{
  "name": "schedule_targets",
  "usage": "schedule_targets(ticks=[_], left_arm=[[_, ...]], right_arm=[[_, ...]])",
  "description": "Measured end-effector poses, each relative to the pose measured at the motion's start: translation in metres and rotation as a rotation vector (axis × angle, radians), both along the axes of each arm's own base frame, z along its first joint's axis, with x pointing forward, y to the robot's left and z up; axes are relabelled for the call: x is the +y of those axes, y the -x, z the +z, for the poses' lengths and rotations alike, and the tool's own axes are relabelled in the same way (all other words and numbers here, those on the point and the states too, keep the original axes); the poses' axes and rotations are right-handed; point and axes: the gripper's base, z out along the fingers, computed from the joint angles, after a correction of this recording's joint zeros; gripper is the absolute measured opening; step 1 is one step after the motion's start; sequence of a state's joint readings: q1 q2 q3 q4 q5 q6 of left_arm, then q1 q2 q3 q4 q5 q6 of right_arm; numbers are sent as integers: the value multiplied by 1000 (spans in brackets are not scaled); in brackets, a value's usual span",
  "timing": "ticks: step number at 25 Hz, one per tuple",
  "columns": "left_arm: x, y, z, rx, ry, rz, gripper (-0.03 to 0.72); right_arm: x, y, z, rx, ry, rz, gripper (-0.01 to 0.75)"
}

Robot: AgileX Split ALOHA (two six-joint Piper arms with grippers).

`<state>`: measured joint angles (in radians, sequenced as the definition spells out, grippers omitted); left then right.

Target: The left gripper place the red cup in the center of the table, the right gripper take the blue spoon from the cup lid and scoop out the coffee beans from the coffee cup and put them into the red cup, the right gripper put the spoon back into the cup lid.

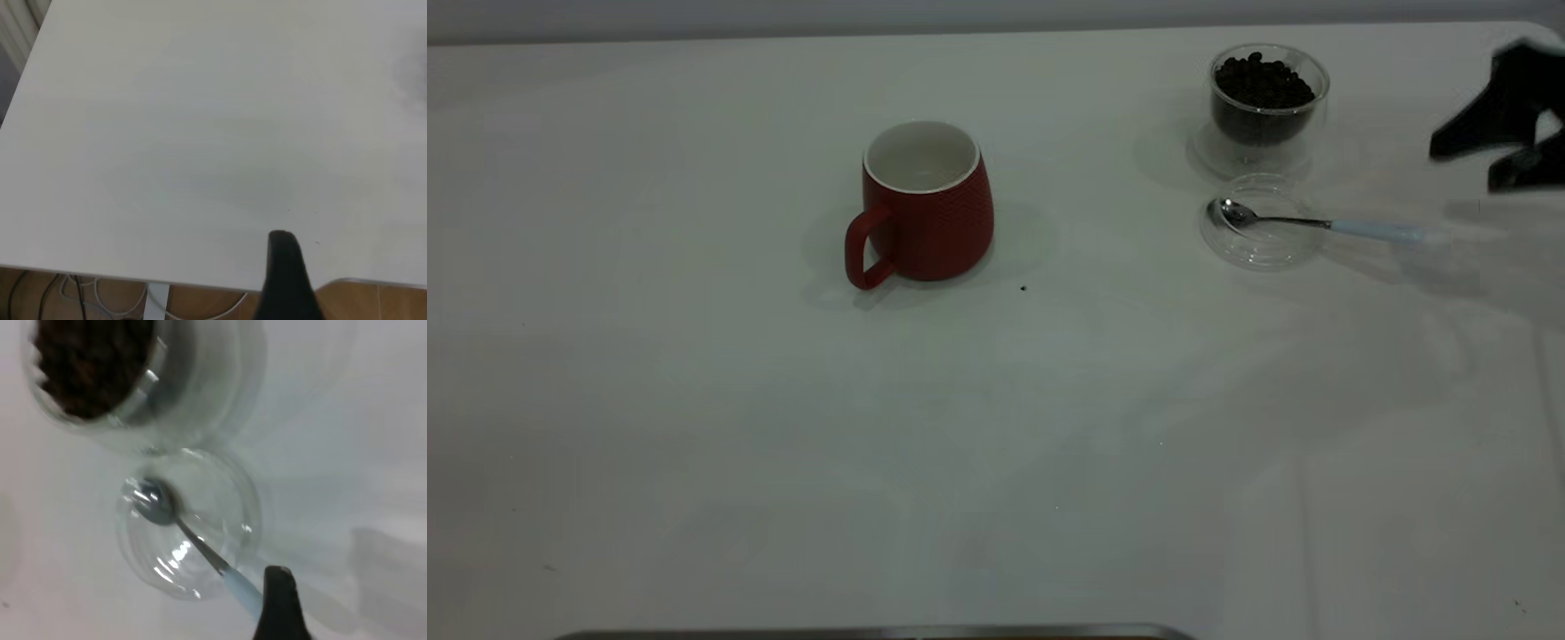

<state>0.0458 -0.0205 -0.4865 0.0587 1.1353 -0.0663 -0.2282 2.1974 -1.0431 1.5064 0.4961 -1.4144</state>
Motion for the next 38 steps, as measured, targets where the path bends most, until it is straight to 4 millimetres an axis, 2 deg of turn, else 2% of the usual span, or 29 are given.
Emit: schedule_targets(ticks=[4,7,10,13,17,20,24,26,28,33,38], left_arm=[[0,0,0,0,0,0,587],[0,0,0,0,1,1,587],[0,0,0,0,1,1,587],[0,0,0,0,1,1,587],[0,0,0,0,1,1,587],[0,0,0,0,1,1,587],[0,0,0,0,1,1,587],[0,0,0,0,1,1,587],[0,0,0,0,1,1,587],[0,0,0,0,1,1,587],[0,0,0,0,1,1,587]], right_arm=[[4,2,61,-115,-14,13,590],[9,18,119,-209,9,49,590],[17,52,179,-286,68,109,590],[27,100,217,-249,116,176,590],[30,173,230,-51,250,194,590],[25,222,223,77,370,117,590],[27,272,209,106,426,-18,590],[31,290,200,92,426,-38,590],[36,302,200,29,438,-24,590],[45,320,206,-121,447,47,590],[47,332,210,-204,451,43,590]])
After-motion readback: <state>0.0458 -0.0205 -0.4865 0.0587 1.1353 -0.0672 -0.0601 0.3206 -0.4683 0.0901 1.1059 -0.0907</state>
